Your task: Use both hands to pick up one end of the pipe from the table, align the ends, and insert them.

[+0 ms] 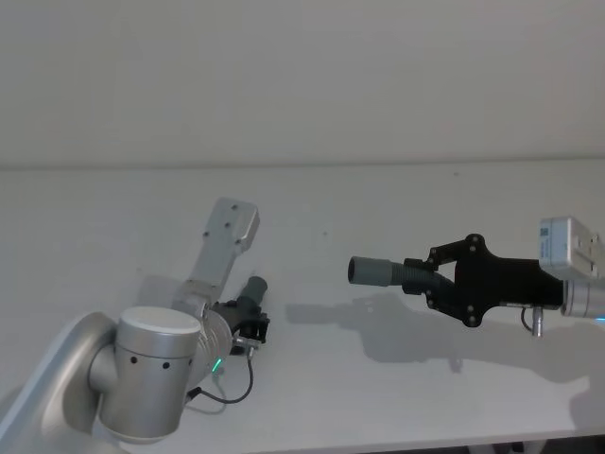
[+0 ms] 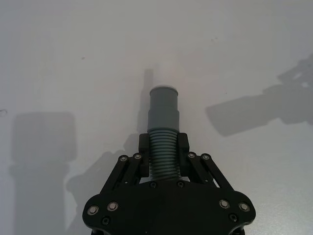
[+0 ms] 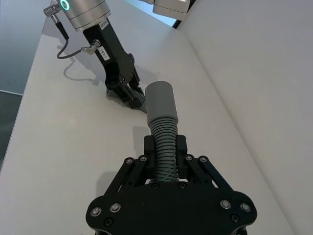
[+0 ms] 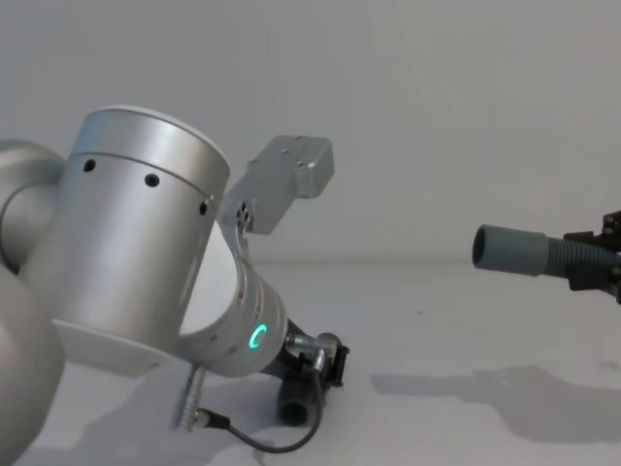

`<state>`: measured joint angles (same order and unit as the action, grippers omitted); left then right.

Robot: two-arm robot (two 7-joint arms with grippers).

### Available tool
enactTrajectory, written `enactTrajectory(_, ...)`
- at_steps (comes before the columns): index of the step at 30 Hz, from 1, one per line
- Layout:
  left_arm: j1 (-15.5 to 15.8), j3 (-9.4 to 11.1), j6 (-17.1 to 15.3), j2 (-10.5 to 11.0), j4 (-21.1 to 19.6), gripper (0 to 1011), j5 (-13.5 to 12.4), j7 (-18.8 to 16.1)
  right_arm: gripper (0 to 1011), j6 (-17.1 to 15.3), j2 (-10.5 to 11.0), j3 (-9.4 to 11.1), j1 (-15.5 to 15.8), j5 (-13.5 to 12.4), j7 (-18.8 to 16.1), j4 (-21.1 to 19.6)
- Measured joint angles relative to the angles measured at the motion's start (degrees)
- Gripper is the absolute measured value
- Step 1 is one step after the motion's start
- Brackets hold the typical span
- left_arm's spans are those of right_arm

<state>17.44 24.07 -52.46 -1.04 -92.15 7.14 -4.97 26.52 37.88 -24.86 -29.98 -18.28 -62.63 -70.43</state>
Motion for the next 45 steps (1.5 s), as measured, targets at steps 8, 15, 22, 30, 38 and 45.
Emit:
enactTrajectory(8,0.9,0.8,1.6,1.8,0.1,293,-0.6,1.9,222,0.0,0.0,0.0,0.0,0.0,0.0,0.0)
enactTrajectory(15,3.0,1.6,5.5,4.1,1.3,293,-0.9,5.5,222,0.0,0.0,0.0,0.0,0.0,0.0,0.0)
enactTrajectory(22,5.9,2.0,10.6,6.8,3.1,293,-0.5,10.8,222,0.0,0.0,0.0,0.0,0.0,0.0,0.0)
enactTrajectory(30,8.9,2.1,16.0,9.6,5.1,293,1.0,17.9,222,0.0,0.0,0.0,0.0,0.0,0.0,0.0)
enactTrajectory(38,12.0,1.8,21.0,12.8,7.3,293,3.4,25.9,222,0.0,0.0,0.0,0.0,0.0,0.0,0.0)
enactTrajectory(45,14.6,1.3,25.5,16.2,9.8,293,6.3,34.4,222,0.0,0.0,0.0,0.0,0.0,0.0,0.0)
